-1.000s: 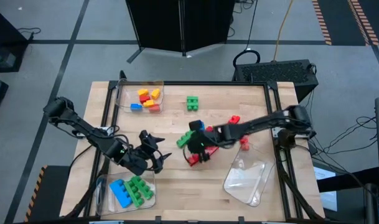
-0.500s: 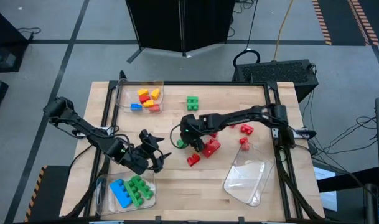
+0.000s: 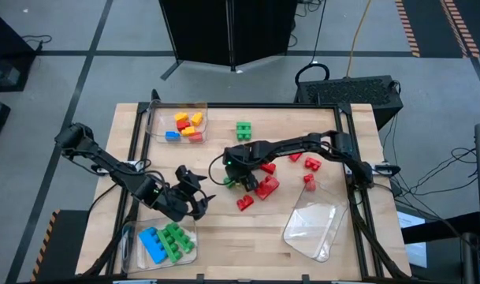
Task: Sort blocks by size
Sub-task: Put the four-stud green game piece into the bottom left transparent bin
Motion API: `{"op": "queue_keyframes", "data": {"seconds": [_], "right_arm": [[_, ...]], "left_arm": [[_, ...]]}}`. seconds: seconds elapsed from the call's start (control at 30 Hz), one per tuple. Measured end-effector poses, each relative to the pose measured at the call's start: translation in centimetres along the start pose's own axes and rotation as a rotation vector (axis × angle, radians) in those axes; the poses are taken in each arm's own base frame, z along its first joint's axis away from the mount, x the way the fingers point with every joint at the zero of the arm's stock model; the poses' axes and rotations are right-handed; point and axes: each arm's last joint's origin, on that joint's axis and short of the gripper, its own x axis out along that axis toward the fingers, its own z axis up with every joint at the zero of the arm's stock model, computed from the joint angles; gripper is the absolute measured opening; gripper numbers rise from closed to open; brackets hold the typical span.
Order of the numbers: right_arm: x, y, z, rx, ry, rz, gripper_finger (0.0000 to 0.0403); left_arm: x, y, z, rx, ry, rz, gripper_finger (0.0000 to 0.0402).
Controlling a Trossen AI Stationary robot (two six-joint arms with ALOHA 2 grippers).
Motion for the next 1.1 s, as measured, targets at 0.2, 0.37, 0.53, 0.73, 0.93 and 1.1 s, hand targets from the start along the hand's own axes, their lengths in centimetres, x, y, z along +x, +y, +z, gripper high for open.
{"op": "queue_keyframes", "data": {"seconds": [0.2, 0.37, 0.53, 0.73, 0.93, 1.1], "right_arm": [[-0.7, 0.1, 0.0, 0.014, -0.006, 0.002, 0.014], [-1.3, 0.2, 0.1, 0.014, -0.017, -0.002, 0.0107], [-1.6, 0.6, 0.4, 0.023, -0.031, 0.0, 0.0096], [-1.7, 1.1, 0.7, 0.015, -0.039, 0.004, 0.0068], [-2.1, 1.4, 0.9, 0.029, -0.049, 0.003, 0.0044], [-4.1, 1.4, 1.3, 0.057, -0.102, -0.016, 0.0029]], "left_arm": [[-0.1, 0.7, -0.8, -0.017, 0.058, 0.068, 0.0345], [-0.3, 0.5, -0.9, -0.014, 0.052, 0.057, 0.0345], [-0.3, 0.6, -0.9, -0.008, 0.047, 0.073, 0.0345], [-0.3, 0.6, -1.0, 0.036, 0.053, 0.075, 0.0345], [-0.1, 0.6, -1.5, 0.064, 0.075, 0.092, 0.0345], [0.9, 0.1, -2.5, 0.109, 0.106, 0.118, 0.0345]]}}
